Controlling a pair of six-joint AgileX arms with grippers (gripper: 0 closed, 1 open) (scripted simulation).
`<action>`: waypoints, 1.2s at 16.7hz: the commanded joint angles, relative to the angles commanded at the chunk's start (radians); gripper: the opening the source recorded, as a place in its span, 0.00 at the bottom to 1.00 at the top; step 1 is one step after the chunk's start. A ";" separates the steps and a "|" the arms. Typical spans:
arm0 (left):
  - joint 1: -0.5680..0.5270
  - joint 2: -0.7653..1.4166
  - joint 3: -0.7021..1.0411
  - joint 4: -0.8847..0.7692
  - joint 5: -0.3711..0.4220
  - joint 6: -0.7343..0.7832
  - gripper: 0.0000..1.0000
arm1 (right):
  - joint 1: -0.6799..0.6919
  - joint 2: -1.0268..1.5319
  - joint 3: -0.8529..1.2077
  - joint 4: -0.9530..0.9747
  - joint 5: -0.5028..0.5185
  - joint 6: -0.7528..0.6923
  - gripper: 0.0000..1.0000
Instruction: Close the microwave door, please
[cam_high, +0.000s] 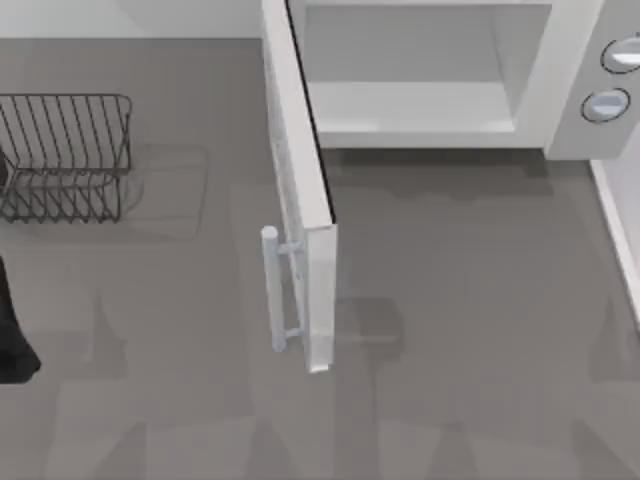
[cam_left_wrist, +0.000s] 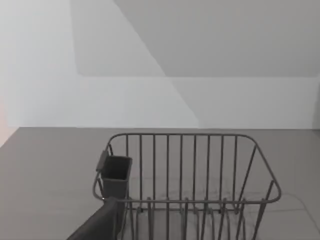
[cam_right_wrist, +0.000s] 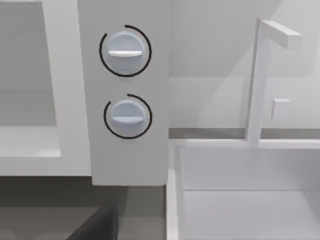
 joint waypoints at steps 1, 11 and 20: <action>0.000 0.000 0.000 0.000 0.000 0.000 1.00 | 0.000 0.000 0.000 0.000 0.000 0.000 1.00; -0.084 0.324 0.228 -0.266 0.077 0.149 1.00 | 0.000 0.000 0.000 0.000 0.000 0.000 1.00; -0.225 0.959 0.812 -0.790 0.220 0.459 1.00 | 0.000 0.000 0.000 0.000 0.000 0.000 1.00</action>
